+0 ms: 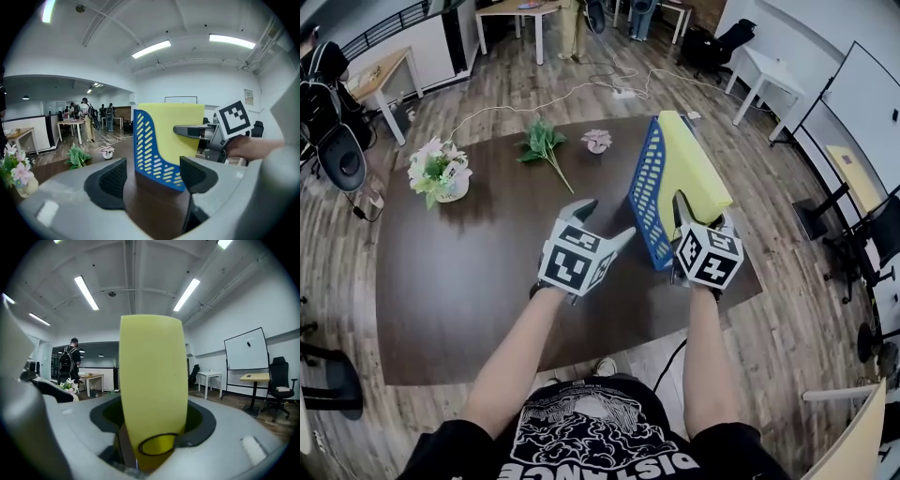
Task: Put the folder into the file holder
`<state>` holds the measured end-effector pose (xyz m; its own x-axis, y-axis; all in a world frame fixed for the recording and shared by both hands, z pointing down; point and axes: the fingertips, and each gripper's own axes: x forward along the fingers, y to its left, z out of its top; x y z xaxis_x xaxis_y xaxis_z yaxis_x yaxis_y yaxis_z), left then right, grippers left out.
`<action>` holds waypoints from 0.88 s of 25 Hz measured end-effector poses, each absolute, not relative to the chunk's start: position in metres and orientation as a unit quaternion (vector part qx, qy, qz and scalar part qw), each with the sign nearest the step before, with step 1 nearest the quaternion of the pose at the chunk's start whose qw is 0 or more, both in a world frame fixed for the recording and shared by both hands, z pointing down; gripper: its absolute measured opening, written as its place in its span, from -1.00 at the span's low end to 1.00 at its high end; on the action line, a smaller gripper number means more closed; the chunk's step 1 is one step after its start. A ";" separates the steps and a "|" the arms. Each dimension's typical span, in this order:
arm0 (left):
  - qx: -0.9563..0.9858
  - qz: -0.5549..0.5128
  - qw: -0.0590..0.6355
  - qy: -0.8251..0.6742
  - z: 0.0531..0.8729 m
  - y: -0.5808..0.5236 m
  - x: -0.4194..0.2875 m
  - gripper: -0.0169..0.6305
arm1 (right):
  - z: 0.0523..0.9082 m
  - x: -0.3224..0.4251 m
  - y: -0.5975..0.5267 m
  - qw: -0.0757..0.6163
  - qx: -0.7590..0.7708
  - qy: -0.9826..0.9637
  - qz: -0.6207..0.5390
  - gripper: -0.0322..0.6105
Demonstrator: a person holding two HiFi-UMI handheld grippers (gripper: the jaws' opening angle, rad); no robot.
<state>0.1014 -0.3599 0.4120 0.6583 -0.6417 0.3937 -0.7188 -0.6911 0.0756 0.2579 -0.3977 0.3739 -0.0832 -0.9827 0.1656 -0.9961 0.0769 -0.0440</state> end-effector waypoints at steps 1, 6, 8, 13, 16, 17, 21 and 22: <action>0.904 0.170 0.113 -0.376 0.411 -0.358 0.101 0.19 | 0.376 0.258 -0.395 0.046 0.678 -0.729 0.075 -0.01; 0.907 0.163 0.110 -0.372 0.404 -0.349 0.100 0.19 | 0.384 0.260 -0.371 0.047 0.690 -0.717 0.087 -0.02; 0.908 0.158 0.109 -0.371 0.402 -0.346 0.098 0.19 | 0.385 0.259 -0.361 0.045 0.693 -0.714 0.088 -0.03; 0.910 0.153 0.113 -0.368 0.403 -0.339 0.094 0.19 | 0.383 0.252 -0.338 0.037 0.699 -0.708 0.095 -0.05; 0.911 0.148 0.112 -0.368 0.401 -0.332 0.091 0.12 | 0.381 0.245 -0.323 0.035 0.697 -0.710 0.095 -0.12; 0.912 0.145 0.111 -0.368 0.399 -0.330 0.089 0.08 | 0.379 0.241 -0.318 0.036 0.696 -0.711 0.094 -0.16; 0.914 0.136 0.107 -0.368 0.393 -0.322 0.081 -0.08 | 0.375 0.225 -0.300 0.055 0.684 -0.722 0.088 -0.37; 0.914 0.133 0.107 -0.367 0.391 -0.320 0.079 -0.14 | 0.374 0.221 -0.296 0.059 0.680 -0.726 0.085 -0.44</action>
